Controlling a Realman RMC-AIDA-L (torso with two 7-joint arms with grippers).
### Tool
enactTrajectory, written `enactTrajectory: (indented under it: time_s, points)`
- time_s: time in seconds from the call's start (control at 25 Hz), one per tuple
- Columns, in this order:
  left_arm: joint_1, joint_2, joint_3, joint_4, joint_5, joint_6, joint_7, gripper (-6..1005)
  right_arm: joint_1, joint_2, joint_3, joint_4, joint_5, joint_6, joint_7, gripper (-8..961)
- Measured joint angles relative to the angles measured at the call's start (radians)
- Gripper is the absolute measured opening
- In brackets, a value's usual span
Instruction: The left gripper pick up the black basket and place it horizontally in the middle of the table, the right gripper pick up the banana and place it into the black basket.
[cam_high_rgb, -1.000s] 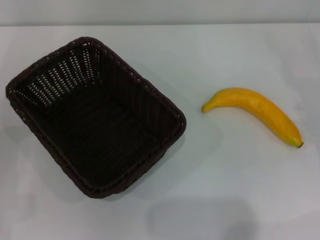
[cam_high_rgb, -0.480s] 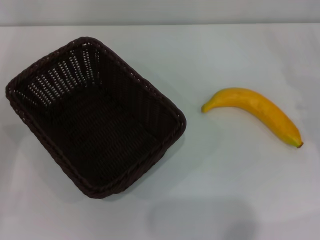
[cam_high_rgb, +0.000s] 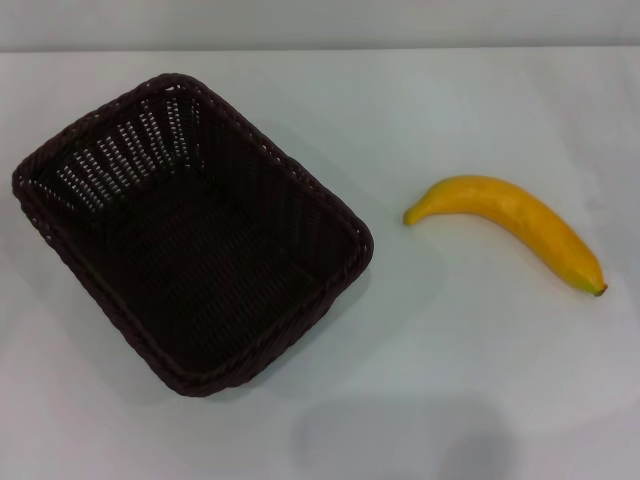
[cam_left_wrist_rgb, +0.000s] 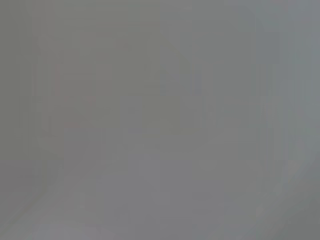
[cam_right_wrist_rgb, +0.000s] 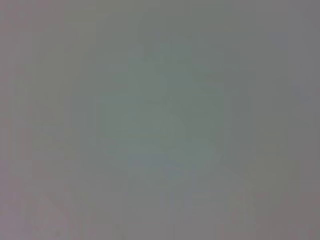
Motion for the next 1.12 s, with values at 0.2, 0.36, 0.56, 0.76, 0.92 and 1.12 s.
enactTrajectory:
  time_s: [0.2,0.36,0.56,0.76,0.92,1.12]
  points:
    - [-0.087,0.106,0.096,0.134,0.28,-0.053,-0.24,891,0.003,0.0,0.009,-0.001,0.002,-0.012,0.003,854]
    - [-0.178,0.163,0.201,0.187,0.427,-0.102,-0.344,891,0.003,-0.001,0.014,-0.003,0.003,-0.022,0.0,854]
    - [-0.328,0.195,0.264,0.191,0.619,-0.141,-0.355,891,-0.003,-0.002,0.023,-0.003,0.004,-0.023,-0.001,854]
    - [-0.426,0.186,0.365,0.189,0.719,-0.163,-0.333,891,-0.006,-0.001,0.043,-0.003,0.003,-0.023,0.004,854]
    - [-0.441,0.16,0.397,0.18,0.724,-0.162,-0.289,890,-0.004,0.004,0.035,0.002,-0.002,-0.019,0.007,854]
    - [-0.451,0.127,0.399,0.121,0.743,-0.136,-0.239,890,-0.014,0.006,0.031,0.007,-0.003,-0.012,0.009,854]
